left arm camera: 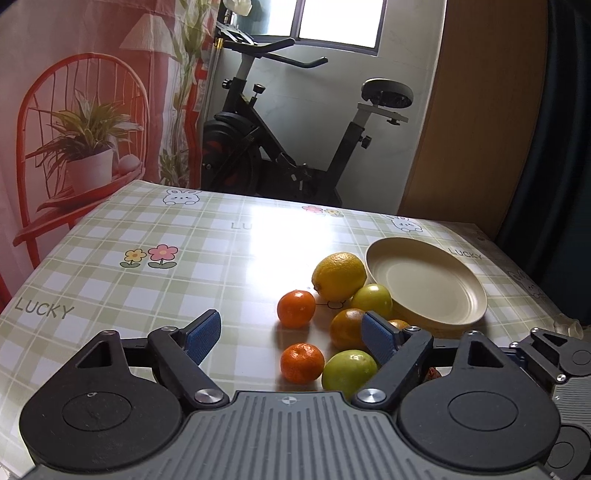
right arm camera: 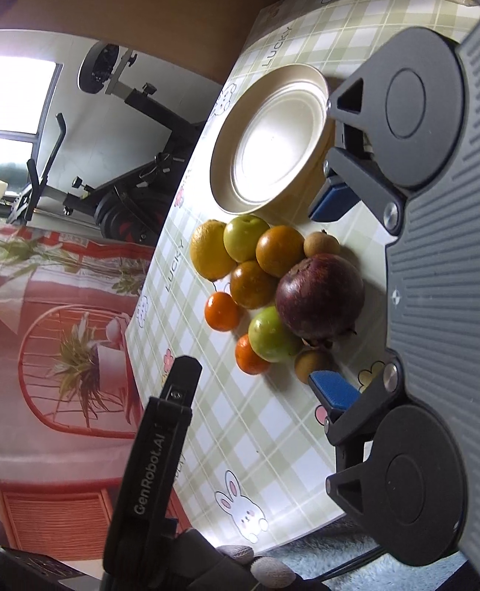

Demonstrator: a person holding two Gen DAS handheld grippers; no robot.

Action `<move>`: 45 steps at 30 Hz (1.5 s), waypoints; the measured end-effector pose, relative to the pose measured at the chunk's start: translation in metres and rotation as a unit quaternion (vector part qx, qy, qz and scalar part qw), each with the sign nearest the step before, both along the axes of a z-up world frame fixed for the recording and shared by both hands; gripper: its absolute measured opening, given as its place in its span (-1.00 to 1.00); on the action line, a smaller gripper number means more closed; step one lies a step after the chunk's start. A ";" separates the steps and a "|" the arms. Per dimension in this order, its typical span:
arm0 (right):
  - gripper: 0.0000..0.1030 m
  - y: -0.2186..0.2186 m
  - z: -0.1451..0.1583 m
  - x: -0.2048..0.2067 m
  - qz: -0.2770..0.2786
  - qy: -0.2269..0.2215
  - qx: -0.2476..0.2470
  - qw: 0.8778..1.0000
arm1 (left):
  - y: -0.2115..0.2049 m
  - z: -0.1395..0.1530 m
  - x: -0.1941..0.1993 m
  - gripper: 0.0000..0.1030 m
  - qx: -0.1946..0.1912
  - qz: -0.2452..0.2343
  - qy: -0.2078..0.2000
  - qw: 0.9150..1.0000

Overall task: Organize fruits
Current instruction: 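Move the right tool toward the purple mangosteen and open its fingers around it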

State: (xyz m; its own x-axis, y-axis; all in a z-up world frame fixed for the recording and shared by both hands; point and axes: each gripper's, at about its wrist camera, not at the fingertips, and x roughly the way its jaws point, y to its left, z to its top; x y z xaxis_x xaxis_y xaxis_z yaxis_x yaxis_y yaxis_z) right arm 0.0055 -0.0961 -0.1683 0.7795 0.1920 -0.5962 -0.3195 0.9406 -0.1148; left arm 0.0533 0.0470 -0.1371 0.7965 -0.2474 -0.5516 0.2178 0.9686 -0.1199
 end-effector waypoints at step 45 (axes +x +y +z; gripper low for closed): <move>0.05 -0.118 -0.002 0.002 -0.166 0.028 0.219 0.961 | -0.044 -0.016 0.033 0.15 -0.069 -0.141 0.064 0.986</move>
